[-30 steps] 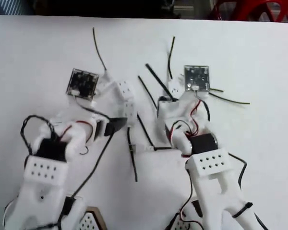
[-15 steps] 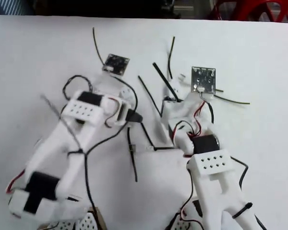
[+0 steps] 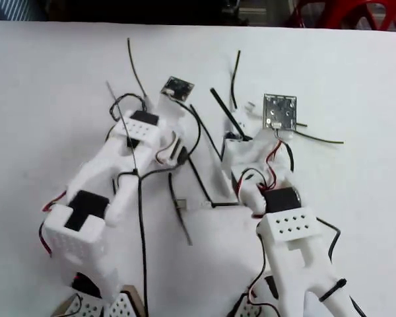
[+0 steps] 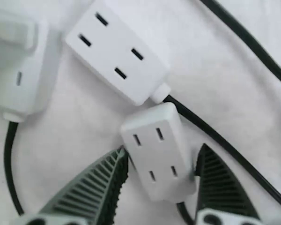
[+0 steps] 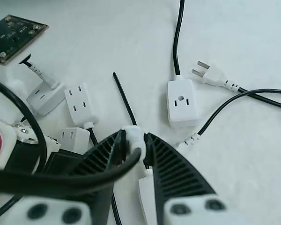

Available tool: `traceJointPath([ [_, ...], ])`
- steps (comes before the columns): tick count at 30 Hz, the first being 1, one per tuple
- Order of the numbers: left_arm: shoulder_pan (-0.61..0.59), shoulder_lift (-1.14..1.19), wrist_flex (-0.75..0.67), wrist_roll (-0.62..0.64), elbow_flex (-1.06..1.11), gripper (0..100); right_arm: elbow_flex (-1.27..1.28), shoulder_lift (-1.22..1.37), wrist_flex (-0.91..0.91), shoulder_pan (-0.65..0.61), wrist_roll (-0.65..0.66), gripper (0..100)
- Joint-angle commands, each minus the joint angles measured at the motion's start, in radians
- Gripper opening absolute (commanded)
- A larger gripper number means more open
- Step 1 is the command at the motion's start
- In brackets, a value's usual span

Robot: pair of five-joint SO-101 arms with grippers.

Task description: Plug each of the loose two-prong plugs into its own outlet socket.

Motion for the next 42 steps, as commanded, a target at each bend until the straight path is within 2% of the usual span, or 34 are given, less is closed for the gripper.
traceJointPath([
  [1, 0.012, -0.008, 0.009, -0.041, -0.046, 18, -0.009, -0.025, -0.019, 0.008, 0.002, 1.8],
  [8, -0.012, -0.12, 0.121, -0.298, -0.014, 18, -0.008, -0.025, -0.016, 0.008, 0.002, 1.8],
  [13, -0.028, -0.341, 0.127, -0.47, 0.155, 19, -0.008, -0.025, -0.016, 0.008, 0.002, 1.8],
  [16, -0.027, -0.45, 0.126, -0.52, 0.267, 23, -0.008, -0.025, -0.016, 0.008, 0.003, 1.8],
  [20, -0.056, -0.521, 0.124, -0.502, 0.336, 34, -0.008, -0.025, -0.015, 0.004, 0.003, 1.8],
  [28, -0.148, -0.737, 0.137, -0.497, 0.35, 35, 0.008, -0.025, -0.013, -0.019, 0.117, 1.8],
  [36, -0.295, -1.093, 0.167, -0.272, 0.523, 35, 0.002, -0.024, 0.051, -0.208, 0.261, 1.8],
  [42, -0.446, -1.3, 0.117, -0.157, 0.764, 35, -0.075, 0.061, 0.05, -0.335, 0.272, 1.8],
])
